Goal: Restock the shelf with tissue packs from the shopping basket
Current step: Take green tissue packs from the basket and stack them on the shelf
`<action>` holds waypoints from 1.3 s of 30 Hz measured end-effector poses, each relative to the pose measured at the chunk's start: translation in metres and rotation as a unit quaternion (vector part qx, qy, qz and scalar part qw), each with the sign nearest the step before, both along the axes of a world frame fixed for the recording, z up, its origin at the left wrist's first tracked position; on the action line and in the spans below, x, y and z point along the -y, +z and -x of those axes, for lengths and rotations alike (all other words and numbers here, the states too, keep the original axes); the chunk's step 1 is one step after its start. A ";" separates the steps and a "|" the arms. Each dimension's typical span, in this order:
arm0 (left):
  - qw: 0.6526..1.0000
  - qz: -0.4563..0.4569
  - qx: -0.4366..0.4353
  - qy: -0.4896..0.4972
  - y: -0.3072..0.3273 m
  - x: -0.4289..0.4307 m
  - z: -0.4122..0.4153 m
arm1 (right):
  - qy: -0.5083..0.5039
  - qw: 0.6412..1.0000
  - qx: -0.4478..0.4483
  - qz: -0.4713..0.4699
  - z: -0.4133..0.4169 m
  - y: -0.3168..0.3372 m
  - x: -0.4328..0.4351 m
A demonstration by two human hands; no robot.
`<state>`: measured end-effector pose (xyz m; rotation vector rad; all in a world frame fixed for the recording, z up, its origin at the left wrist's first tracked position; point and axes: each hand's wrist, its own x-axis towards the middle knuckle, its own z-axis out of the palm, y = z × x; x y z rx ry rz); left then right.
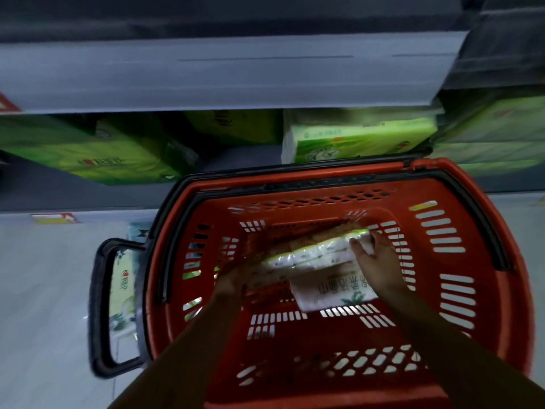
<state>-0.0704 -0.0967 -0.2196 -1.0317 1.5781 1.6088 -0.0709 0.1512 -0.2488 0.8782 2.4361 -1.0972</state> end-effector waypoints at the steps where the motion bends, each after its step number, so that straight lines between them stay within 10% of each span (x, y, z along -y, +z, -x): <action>1: 1.000 -0.009 -0.007 0.009 0.002 0.003 -0.001 | -0.017 1.000 -0.002 0.003 -0.003 0.005 0.000; 39: 0.980 -0.146 0.092 0.096 0.232 0.066 -0.017 | -0.316 0.910 -0.059 0.261 -0.035 0.262 0.021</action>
